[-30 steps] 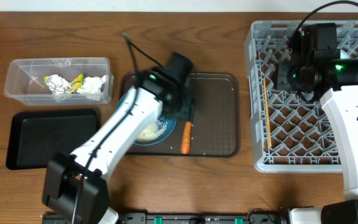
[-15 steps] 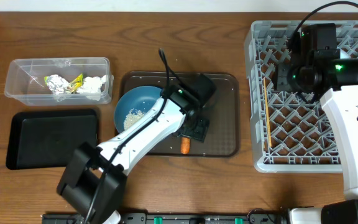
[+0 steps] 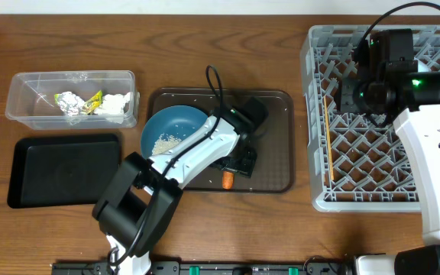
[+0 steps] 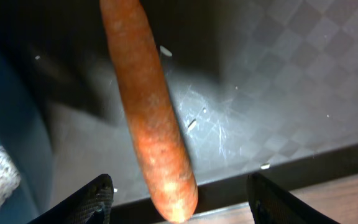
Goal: Sort waste into correct bins and load items into the dishwasher rack
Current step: 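Reach the left gripper to the carrot on the tray and grasp it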
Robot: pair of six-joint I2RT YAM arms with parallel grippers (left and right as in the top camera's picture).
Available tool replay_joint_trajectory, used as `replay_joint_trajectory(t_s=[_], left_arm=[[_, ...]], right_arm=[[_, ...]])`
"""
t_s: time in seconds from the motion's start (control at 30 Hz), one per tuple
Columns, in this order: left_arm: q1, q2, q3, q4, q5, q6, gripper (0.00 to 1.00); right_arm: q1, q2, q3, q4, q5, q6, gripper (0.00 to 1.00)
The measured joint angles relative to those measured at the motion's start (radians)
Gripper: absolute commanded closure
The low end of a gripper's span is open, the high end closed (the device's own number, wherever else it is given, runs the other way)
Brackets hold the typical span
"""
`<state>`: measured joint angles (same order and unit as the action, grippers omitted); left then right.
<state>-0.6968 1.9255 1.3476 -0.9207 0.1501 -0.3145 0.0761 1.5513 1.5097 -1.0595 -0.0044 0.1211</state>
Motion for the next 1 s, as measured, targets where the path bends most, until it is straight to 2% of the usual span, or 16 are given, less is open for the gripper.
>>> replay_joint_trajectory(t_s=[0.37, 0.43, 0.53, 0.7, 1.0], left_arm=[[0.0, 0.075, 0.0, 0.014, 0.0, 0.0, 0.32], [0.0, 0.089, 0.0, 0.014, 0.0, -0.004, 0.38], [0.0, 0.093, 0.0, 0.014, 0.0, -0.005, 0.53], [0.0, 0.093, 0.0, 0.014, 0.0, -0.003, 0.68], [0.0, 0.09, 0.0, 0.012, 0.0, -0.001, 0.76]], right_arm=[[0.0, 0.0, 0.0, -0.001, 0.0, 0.0, 0.54], [0.0, 0.0, 0.0, -0.001, 0.0, 0.0, 0.53], [0.0, 0.0, 0.0, -0.001, 0.0, 0.0, 0.53], [0.0, 0.0, 0.0, -0.002, 0.0, 0.0, 0.54], [0.0, 0.0, 0.0, -0.003, 0.0, 0.0, 0.54]])
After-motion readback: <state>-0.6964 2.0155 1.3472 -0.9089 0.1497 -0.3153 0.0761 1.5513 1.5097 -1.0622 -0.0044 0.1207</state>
